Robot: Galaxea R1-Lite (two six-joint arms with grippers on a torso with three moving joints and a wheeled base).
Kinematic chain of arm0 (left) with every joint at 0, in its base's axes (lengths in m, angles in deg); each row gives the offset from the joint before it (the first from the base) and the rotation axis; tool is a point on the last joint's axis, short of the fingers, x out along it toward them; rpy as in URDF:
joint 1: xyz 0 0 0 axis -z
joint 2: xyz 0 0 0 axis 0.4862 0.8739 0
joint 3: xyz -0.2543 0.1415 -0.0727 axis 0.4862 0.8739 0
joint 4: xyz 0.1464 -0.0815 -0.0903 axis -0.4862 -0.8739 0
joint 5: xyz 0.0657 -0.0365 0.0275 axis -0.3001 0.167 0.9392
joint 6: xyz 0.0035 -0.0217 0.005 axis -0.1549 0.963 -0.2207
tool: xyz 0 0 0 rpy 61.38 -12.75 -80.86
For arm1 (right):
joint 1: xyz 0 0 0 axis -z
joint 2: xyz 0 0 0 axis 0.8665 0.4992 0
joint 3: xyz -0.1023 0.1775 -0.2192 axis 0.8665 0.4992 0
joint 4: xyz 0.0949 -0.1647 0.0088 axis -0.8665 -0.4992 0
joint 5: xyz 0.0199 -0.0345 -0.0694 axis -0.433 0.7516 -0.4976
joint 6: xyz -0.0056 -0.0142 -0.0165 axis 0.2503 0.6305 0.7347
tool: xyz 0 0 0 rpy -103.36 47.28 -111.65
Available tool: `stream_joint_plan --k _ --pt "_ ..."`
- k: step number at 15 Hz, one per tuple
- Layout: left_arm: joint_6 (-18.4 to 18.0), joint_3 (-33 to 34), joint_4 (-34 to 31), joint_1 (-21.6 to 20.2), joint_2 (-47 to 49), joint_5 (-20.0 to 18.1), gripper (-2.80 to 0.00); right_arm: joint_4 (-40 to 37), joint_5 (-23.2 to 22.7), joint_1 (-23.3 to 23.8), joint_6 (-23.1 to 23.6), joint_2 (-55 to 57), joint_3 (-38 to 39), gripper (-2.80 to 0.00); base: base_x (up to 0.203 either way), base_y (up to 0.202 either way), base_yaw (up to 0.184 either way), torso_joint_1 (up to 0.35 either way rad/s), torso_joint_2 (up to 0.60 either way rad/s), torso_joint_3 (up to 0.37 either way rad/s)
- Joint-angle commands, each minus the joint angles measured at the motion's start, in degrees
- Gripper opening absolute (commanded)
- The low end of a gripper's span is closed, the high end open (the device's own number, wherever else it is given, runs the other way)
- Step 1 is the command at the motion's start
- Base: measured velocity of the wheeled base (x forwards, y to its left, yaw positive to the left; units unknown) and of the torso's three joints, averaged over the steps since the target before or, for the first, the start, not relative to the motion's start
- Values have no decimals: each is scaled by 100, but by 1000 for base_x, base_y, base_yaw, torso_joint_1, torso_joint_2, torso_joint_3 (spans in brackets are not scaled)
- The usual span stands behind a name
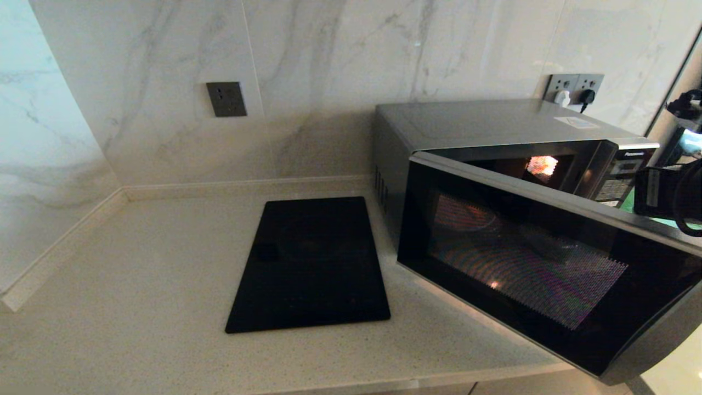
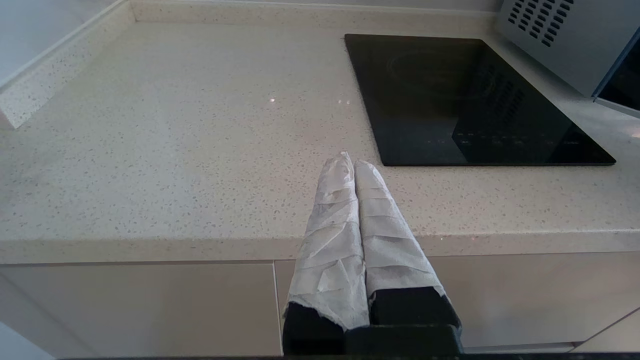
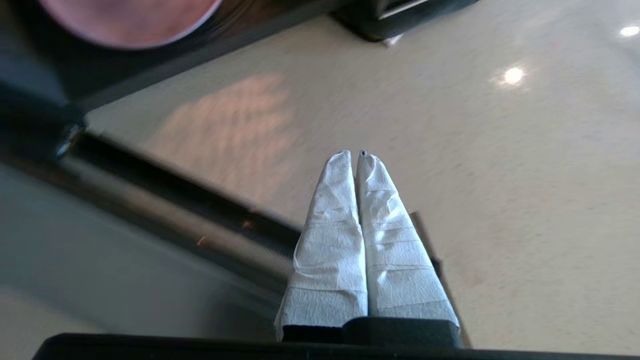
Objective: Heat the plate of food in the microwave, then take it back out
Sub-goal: Open the microwave oven
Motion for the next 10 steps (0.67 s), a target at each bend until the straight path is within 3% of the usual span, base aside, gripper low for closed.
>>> stream_joint_plan --k 1,5,10 --pt "5 0 3 -2 9 5 -280 -34 -129 -34 -11 -171 116 -280 0 0 0 0 0 0" --pt "5 0 3 -2 9 5 -280 -50 -584 -244 -4 -449 261 -280 0 0 0 0 0 0" --pt "5 0 3 -2 9 5 -280 -52 -787 -995 -55 -632 620 -280 0 0 0 0 0 0"
